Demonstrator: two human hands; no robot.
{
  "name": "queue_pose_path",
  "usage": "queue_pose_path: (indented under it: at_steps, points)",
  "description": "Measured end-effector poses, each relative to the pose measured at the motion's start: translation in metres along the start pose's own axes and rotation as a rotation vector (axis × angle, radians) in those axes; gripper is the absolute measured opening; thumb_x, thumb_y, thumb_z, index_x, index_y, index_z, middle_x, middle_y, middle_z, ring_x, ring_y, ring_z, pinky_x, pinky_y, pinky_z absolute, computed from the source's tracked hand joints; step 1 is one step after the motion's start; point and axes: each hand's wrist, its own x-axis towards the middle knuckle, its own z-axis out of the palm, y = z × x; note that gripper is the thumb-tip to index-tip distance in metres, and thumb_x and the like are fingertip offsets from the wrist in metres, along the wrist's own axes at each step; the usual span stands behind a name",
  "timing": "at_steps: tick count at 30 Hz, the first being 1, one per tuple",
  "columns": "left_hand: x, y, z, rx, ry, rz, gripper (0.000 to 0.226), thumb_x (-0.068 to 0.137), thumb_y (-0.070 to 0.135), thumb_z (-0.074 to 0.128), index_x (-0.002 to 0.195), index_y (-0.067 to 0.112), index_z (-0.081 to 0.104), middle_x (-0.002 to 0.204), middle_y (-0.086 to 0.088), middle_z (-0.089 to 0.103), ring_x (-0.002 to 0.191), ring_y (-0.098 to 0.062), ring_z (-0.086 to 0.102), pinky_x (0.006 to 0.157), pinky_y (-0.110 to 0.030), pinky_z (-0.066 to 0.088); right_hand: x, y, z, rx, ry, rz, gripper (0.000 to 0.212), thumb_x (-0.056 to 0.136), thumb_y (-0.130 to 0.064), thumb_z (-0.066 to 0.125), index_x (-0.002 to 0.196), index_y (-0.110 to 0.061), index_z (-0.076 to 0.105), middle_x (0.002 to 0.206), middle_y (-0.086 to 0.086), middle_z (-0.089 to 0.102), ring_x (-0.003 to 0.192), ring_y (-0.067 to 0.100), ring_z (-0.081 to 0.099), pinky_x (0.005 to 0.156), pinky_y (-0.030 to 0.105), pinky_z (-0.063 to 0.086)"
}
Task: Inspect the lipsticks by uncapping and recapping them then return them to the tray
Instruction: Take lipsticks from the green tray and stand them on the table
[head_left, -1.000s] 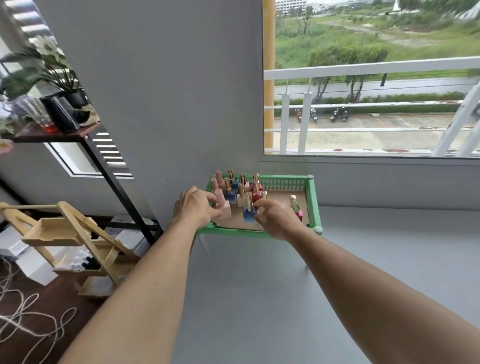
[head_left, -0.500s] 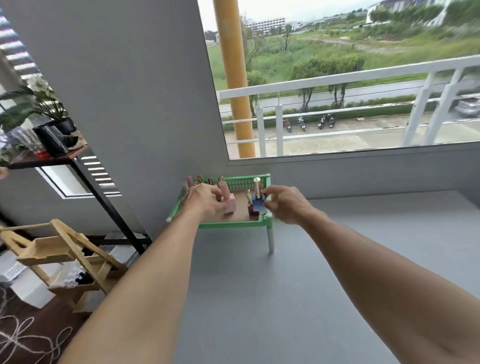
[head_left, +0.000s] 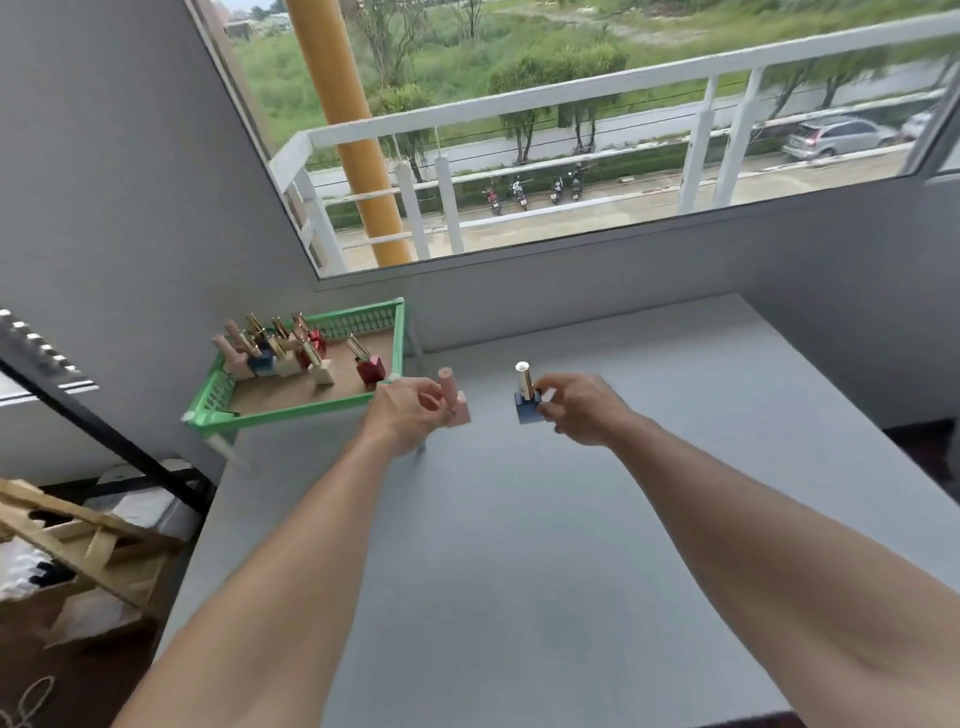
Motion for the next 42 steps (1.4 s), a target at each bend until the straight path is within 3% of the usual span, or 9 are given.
queue_pose_path:
  at_steps: [5,14,19,27,37,42]
  points:
    - [-0.004,-0.012,0.038,0.003,-0.031,-0.053,0.006,0.076,0.03,0.072,0.076,0.033,0.067,0.085,0.01,0.071,0.088,-0.016,0.065,0.084,-0.04,0.053,-0.01,0.036,0.015,0.024,-0.039,0.064,0.017,0.09,-0.023,0.054,0.103,-0.03,0.063,0.105,0.009,0.065,0.09,0.03,0.065,0.084,0.042,0.053]
    - [-0.006,-0.053,0.089,0.099,-0.045,-0.168,0.016,0.078,0.045,0.066,0.086,0.033,0.069,0.089,0.013,0.071,0.09,-0.017,0.064,0.077,-0.032,0.052,-0.012,0.078,0.055,-0.008,-0.101,0.109,0.023,0.091,-0.022,0.05,0.111,-0.029,0.061,0.1,0.001,0.071,0.097,0.024,0.061,0.078,0.031,0.046]
    - [-0.009,-0.065,0.103,0.108,-0.044,-0.162,0.031,0.078,0.06,0.056,0.083,0.033,0.068,0.082,0.017,0.068,0.087,-0.016,0.061,0.073,-0.031,0.051,-0.012,0.086,0.072,0.059,-0.13,0.152,0.023,0.089,-0.023,0.05,0.108,-0.031,0.062,0.097,0.003,0.07,0.089,0.026,0.061,0.077,0.031,0.047]
    - [-0.01,-0.075,0.103,0.104,-0.033,-0.197,0.022,0.079,0.053,0.06,0.082,0.032,0.067,0.082,0.016,0.068,0.083,-0.016,0.061,0.063,-0.025,0.041,-0.009,0.09,0.083,0.05,-0.119,0.176,0.024,0.09,-0.024,0.05,0.11,-0.032,0.06,0.103,0.003,0.069,0.089,0.026,0.064,0.082,0.035,0.051]
    - [-0.008,-0.083,0.104,0.091,-0.078,-0.205,0.014,0.075,0.045,0.061,0.08,0.034,0.066,0.083,0.018,0.069,0.083,-0.016,0.063,0.064,-0.026,0.045,-0.006,0.091,0.085,0.016,-0.137,0.21,0.03,0.09,-0.027,0.048,0.118,-0.036,0.055,0.109,0.007,0.065,0.099,0.026,0.059,0.086,0.036,0.049]
    - [-0.007,-0.086,0.099,0.117,-0.107,-0.2,0.014,0.074,0.043,0.059,0.087,0.04,0.065,0.089,0.018,0.068,0.088,-0.015,0.062,0.072,-0.029,0.049,-0.009,0.089,0.081,-0.068,-0.205,0.25,0.051,0.089,-0.029,0.05,0.138,-0.036,0.035,0.118,0.005,0.061,0.112,0.024,0.051,0.09,0.039,0.047]
